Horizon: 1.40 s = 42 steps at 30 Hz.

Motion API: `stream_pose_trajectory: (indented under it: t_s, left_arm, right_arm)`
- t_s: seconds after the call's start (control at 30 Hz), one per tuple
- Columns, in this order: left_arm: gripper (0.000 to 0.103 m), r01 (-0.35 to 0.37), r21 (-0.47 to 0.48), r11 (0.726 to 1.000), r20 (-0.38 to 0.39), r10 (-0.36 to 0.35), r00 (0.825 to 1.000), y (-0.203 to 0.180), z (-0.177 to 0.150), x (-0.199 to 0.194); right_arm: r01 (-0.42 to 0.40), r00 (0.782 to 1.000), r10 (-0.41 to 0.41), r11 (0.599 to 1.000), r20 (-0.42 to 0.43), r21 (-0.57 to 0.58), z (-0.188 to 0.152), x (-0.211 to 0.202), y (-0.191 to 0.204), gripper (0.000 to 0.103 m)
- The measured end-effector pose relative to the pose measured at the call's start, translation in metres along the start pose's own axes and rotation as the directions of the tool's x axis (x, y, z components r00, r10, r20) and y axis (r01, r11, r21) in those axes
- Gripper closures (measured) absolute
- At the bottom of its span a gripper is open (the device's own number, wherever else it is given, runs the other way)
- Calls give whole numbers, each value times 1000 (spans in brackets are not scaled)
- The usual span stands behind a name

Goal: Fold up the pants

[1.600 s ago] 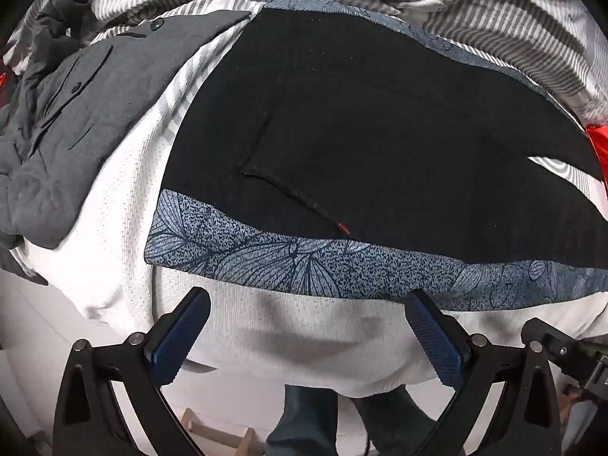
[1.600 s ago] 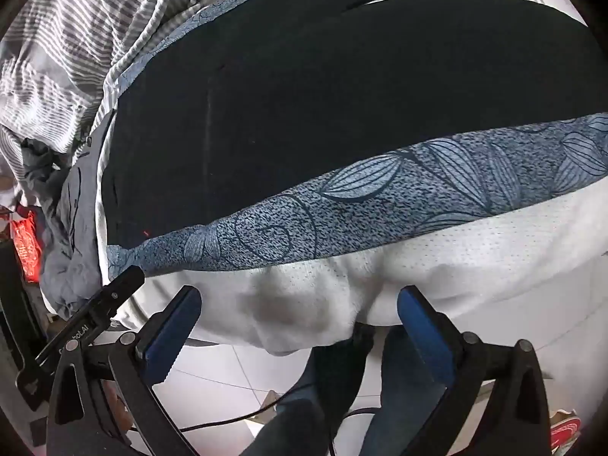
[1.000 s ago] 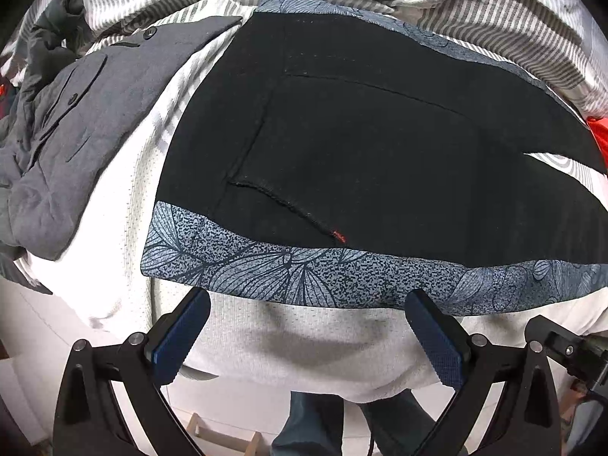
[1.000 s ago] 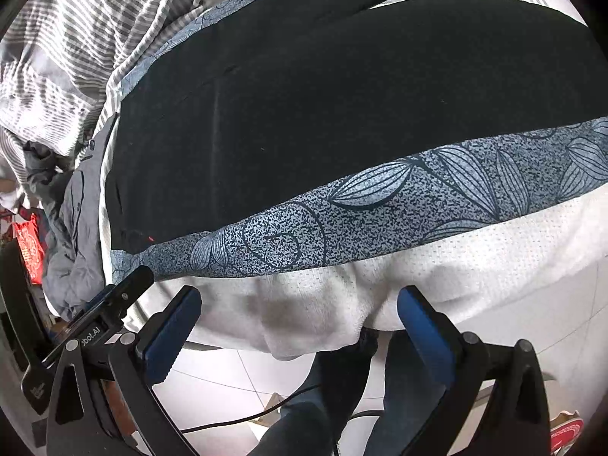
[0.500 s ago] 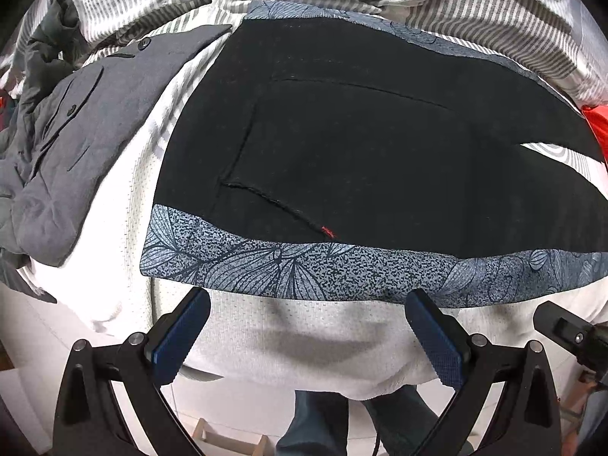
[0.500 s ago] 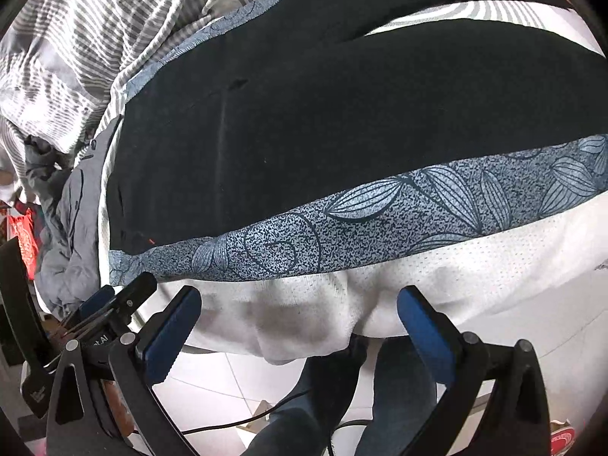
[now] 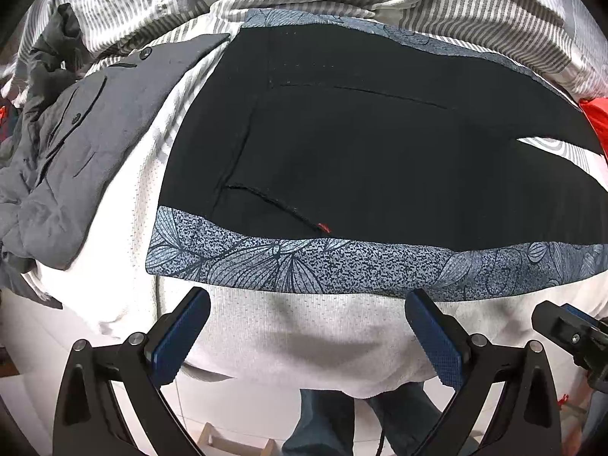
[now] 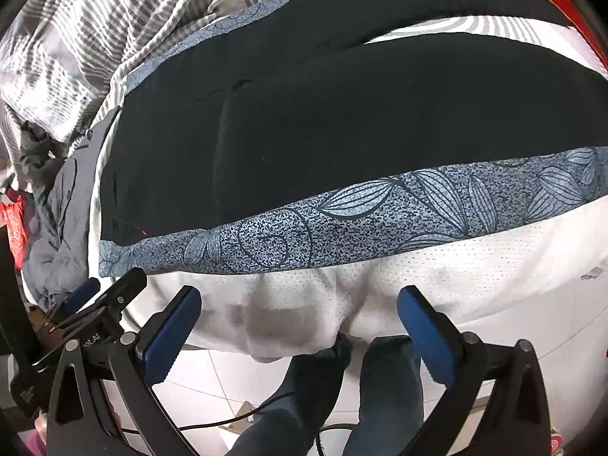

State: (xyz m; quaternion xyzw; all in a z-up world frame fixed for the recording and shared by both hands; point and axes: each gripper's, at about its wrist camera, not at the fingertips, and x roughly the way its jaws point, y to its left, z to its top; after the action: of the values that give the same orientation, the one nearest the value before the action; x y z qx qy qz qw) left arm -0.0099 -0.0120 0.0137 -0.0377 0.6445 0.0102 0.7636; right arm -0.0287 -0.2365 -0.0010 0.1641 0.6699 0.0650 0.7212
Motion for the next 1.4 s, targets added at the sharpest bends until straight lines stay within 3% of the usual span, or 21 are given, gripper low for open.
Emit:
stream_pose_trajectory:
  t_s: [1.1,1.23,1.4]
  left_arm:
    - [0,-13,-60,998,-35,11,999,4,-6,10]
    - [0,18,-92,996,-43,-22,999,9,-6,12]
    - [0,126,-209,970,-39,-136,990,35,-6,14]
  right_arm:
    - [-13,1000,13,1000,-20,-2,0,6,2,0]
    - [-47,999,48,998,-25,32,0,7,-2,0]
    - [-205,977,211,968,-28,145,0,14,-18,0]
